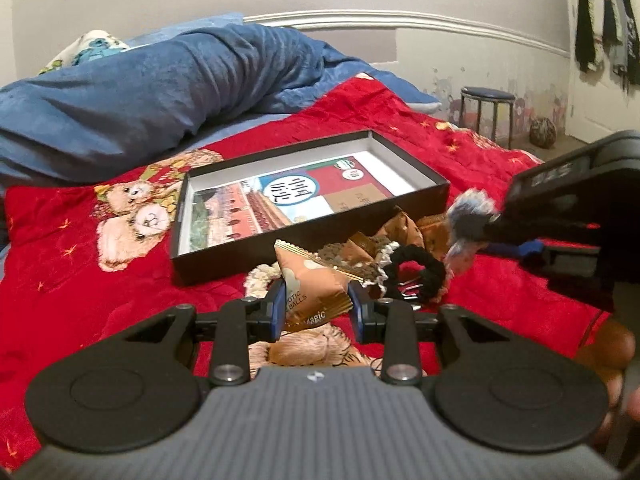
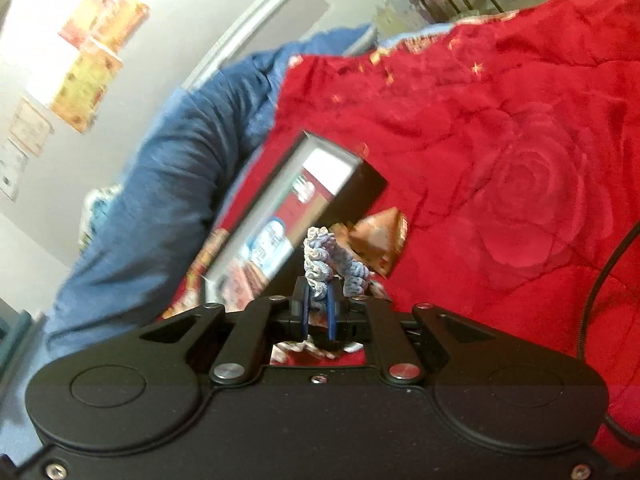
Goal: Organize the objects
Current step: 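Carry the blue scrunchie and brown packet over the black box with both grippers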
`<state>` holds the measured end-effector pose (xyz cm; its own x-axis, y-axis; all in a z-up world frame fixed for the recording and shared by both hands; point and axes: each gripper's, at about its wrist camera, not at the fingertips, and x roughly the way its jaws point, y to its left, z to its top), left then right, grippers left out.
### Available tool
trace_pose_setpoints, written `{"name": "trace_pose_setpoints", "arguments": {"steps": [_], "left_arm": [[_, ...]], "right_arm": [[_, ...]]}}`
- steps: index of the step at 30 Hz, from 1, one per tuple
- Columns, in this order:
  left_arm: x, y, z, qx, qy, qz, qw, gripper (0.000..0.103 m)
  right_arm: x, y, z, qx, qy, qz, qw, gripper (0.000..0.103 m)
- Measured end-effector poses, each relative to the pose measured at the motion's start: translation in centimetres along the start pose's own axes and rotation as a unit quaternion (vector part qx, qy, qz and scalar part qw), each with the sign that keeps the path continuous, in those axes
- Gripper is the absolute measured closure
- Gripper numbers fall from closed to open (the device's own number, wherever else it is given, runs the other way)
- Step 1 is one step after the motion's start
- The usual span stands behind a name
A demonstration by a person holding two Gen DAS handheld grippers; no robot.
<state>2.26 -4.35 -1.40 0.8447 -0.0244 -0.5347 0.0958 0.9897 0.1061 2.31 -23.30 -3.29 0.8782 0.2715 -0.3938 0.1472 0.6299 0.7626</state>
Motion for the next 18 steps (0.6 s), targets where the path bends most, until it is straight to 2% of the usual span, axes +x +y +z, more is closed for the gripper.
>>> {"name": "trace_pose_setpoints", "arguments": {"steps": [4, 8, 14, 16, 18], "left_arm": [[-0.6, 0.5, 0.3, -0.015, -0.011, -0.006, 0.9998, 0.067], [-0.8, 0.7, 0.3, -0.020, -0.015, -0.007, 0.9997, 0.067], [-1.4, 0.9, 0.6, -0.024, -0.030, -0.011, 0.9992, 0.067], [-1.5, 1.1, 0.9, -0.031, -0.030, -0.012, 0.9990, 0.067], [-1.5, 1.4, 1.5, -0.040, -0.032, -0.018, 0.9985, 0.067]], "right_arm": [[-0.9, 0.5, 0.1, -0.013, -0.016, 0.016, 1.000, 0.094], [-0.7, 0.2, 0.1, 0.003, -0.007, 0.018, 1.000, 0.094], [-0.7, 0.8, -0.2, -0.012, -0.005, 0.035, 0.999, 0.094], [-0.6, 0.9, -0.3, -0.009, 0.000, 0.045, 0.999, 0.094], [0.0, 1.0, 0.0, 0.015, 0.025, 0.062, 0.998, 0.094]]}}
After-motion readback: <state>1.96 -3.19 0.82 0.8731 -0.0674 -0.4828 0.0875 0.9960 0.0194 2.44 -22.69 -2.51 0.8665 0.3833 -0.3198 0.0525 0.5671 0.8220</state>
